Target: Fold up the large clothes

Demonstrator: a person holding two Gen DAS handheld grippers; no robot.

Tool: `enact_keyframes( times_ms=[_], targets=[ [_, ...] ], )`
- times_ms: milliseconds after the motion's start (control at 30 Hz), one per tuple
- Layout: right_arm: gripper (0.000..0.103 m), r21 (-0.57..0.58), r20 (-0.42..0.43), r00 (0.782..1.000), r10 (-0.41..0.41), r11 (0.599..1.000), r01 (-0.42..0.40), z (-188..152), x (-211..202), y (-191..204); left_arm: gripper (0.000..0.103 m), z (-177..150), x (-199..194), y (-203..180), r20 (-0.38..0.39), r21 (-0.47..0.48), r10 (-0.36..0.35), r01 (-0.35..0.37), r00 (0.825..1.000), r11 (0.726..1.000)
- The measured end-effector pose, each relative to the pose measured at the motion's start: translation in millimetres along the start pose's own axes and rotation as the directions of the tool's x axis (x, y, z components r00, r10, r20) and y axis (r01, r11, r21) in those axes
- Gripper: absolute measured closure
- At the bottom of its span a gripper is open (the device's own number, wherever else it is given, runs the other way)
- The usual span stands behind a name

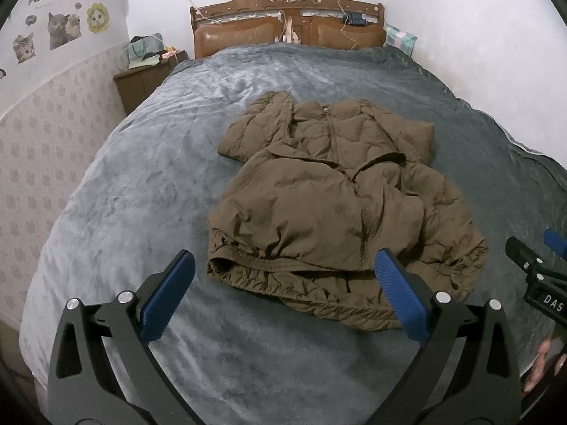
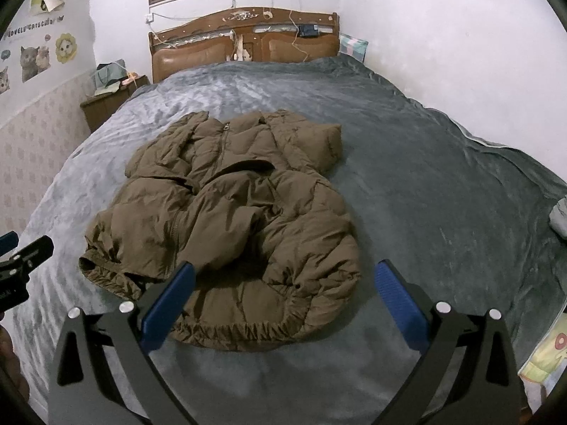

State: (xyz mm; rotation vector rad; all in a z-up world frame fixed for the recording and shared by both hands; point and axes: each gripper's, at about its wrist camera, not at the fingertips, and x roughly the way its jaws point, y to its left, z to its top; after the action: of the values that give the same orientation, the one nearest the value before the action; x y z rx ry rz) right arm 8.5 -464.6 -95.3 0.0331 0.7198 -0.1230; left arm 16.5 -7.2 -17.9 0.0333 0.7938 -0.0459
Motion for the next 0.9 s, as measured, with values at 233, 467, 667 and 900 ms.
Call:
enact_keyframes(
  times_ms=[233, 467, 667, 900],
  targets=[
    [0.002, 0.004, -0.001, 1.0, 0.001, 1.0, -0.001, -0.7, 0.6, -0.3, 0.003, -3.8, 0.4, -0.3, 0.001, -0.002, -0.003, 0.003, 1.0, 1.0],
    [0.002, 0.003, 0.002, 1.0, 0.002, 1.0, -0.002, -1.2, -1.0, -0.4, 0.003, -5.0, 0.9, 0.9, -0.004, -0.003, 0.0, 0.0, 1.0, 1.0],
    [0.002, 0.0, 0.0, 1.0, -0.001, 1.0, 0.001, -1.2, -0.1, 0.2, 0.003, -6.4, 2.5, 3.4, -0.006, -0.003, 0.001, -0.001, 1.0, 1.0],
    [0.002, 0.0, -0.001, 1.0, -0.002, 1.0, 0.002, -3.7, -2.2, -0.3, 0.003, -7.8, 6.0, 5.8, -0.016, 0.0, 0.002, -0.002, 1.0, 1.0]
  ],
)
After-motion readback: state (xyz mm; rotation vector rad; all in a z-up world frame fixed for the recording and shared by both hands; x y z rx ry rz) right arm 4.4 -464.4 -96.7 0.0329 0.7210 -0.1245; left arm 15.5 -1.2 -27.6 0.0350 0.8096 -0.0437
